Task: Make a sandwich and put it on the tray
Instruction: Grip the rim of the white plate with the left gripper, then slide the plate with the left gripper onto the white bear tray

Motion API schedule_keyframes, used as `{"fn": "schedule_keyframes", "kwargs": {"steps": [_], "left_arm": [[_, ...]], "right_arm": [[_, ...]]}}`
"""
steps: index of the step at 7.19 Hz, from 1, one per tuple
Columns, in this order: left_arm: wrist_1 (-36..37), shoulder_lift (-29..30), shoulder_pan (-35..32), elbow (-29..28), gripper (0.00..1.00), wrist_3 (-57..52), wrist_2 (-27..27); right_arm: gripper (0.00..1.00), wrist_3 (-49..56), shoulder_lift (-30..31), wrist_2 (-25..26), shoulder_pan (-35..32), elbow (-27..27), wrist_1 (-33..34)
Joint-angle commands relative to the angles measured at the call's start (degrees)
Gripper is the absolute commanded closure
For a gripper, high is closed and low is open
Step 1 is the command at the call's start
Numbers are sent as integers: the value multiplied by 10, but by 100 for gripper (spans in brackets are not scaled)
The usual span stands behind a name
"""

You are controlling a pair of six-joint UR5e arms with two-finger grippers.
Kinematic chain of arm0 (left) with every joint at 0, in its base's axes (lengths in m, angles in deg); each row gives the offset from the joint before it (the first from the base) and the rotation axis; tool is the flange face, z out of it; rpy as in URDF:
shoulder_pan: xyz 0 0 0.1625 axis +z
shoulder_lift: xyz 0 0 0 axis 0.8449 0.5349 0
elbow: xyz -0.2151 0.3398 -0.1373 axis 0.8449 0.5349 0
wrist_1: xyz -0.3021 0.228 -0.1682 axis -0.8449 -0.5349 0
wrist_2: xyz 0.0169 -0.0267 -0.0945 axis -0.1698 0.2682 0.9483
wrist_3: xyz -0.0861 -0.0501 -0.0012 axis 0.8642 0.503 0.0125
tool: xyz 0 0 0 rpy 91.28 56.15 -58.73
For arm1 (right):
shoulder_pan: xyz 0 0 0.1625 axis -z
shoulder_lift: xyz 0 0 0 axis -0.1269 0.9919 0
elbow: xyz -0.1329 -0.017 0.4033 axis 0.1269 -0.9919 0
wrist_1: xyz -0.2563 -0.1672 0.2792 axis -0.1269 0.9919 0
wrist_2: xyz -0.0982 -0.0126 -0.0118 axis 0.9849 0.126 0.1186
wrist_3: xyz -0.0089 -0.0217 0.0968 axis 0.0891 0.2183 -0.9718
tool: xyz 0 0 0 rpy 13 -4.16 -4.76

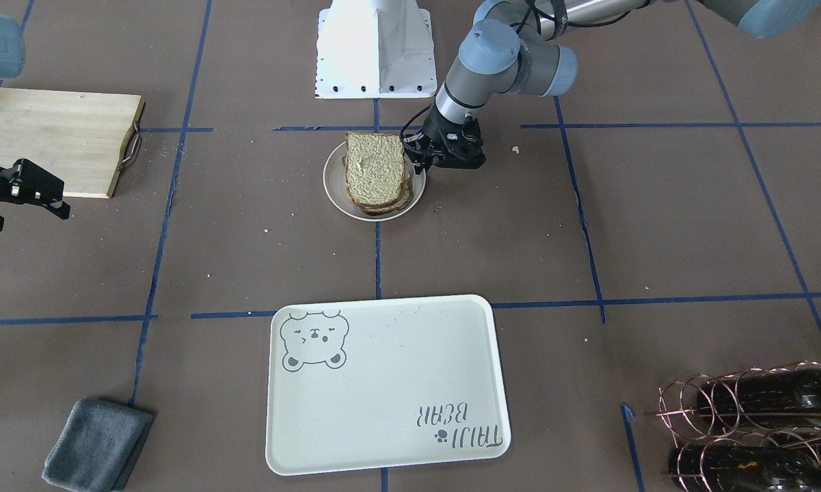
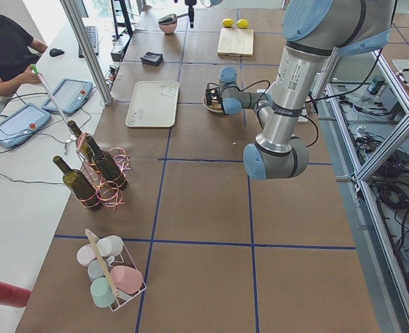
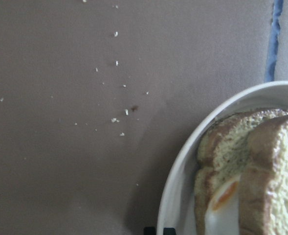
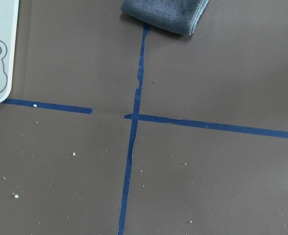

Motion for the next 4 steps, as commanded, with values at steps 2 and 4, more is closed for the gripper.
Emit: {"fn": "schedule_keyframes", "kwargs": {"steps": [2, 4], "left_arm": [[-18, -1, -45, 40, 100, 3, 29], [-42, 0, -116, 25, 100, 71, 82]], "right_arm": [[0, 43, 19, 1, -21, -4, 1], [0, 117, 29, 3, -54, -37, 2]]}}
